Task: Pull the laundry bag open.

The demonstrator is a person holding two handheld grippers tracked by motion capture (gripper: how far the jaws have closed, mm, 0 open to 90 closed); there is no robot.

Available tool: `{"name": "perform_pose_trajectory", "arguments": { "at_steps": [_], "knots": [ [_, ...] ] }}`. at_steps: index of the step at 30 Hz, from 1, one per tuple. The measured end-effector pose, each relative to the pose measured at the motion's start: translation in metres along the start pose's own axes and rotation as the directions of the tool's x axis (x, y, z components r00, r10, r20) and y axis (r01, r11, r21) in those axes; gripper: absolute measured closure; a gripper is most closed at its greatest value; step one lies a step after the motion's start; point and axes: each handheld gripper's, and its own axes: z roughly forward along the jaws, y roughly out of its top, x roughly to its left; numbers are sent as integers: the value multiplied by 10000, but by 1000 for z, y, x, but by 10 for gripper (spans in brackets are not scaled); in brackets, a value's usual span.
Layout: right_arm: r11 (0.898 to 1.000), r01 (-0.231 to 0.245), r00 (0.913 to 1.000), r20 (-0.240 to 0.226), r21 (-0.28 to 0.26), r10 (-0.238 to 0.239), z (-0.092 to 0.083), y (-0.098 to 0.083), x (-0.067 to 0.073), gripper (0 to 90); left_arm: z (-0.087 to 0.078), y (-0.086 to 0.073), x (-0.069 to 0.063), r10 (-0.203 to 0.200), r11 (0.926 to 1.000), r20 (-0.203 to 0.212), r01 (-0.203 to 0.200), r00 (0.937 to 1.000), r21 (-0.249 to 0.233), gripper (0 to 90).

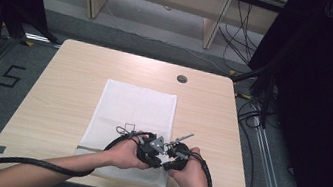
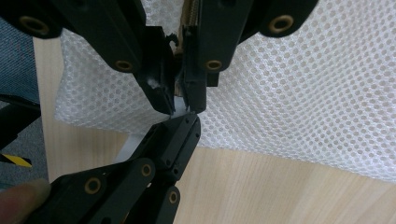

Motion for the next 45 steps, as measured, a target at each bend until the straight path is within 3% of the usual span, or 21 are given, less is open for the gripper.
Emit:
{"name": "perform_pose_trajectory", "arguments": {
  "at_steps": [6, 10, 18, 19, 21, 22, 25, 28, 29, 33, 37, 40, 45],
  "knots": [
    [9996, -273, 9996, 78, 96, 272, 0, 1, 3, 900, 0, 0, -2, -45, 10000, 3, 45, 10000, -86, 830],
    [9998, -158, 9999, 47, 79, 157, 0, 1, 2, 900, 1, 0, -1, -200, 9997, 93, 201, 9998, -112, 830],
    [9998, 9, 10000, -2, 198, -9, 0, 3, 1, 900, 1, -1, 0, 13, 10000, 28, -13, 10000, -39, 831],
    [9993, -183, 9998, 49, 327, 182, 0, 3, 2, 900, 0, -1, -2, 40, 9999, -54, -40, 10000, 160, 831],
    [9996, -64, 10000, 68, 264, 62, 0, 4, 2, 900, -2, -3, -1, 63, 9999, -125, -61, 9999, 132, 832],
    [9993, -251, 9997, 68, 278, 250, 0, 4, 4, 900, -4, -4, 0, -11, 10000, -39, 12, 10000, 55, 831],
    [9992, 200, 9997, 137, 356, -205, 0, 4, 1, 900, -9, -6, 1, -140, 9999, -42, 140, 9999, 2, 832],
    [9992, 202, 9997, 163, 350, -208, 0, 4, 2, 900, -9, -6, -2, -24, 10000, -76, 24, 10000, -19, 831],
    [9996, -49, 9998, 172, 267, 45, 1, 5, 4, 900, -10, -5, -2, 146, 9999, -120, -146, 9998, 3, 831],
    [9989, 320, 9994, 152, 353, -326, 0, 4, 1, 900, -10, -6, -1, -9, 9999, -49, 8, 10000, -133, 831],
    [9991, 123, 9997, 200, 397, -131, 0, 3, 4, 900, -10, -6, -1, 48, 9999, -31, -49, 10000, -130, 831],
    [9985, 440, 9987, 231, 335, -448, 0, 4, 2, 900, -11, -7, -2, -14, 9999, -38, 14, 10000, -107, 831],
    [9992, 251, 9993, 252, 297, -258, 0, 4, 4, 900, -18, -7, 1, -91, 9999, 14, 91, 10000, -52, 831]
  ]
}}
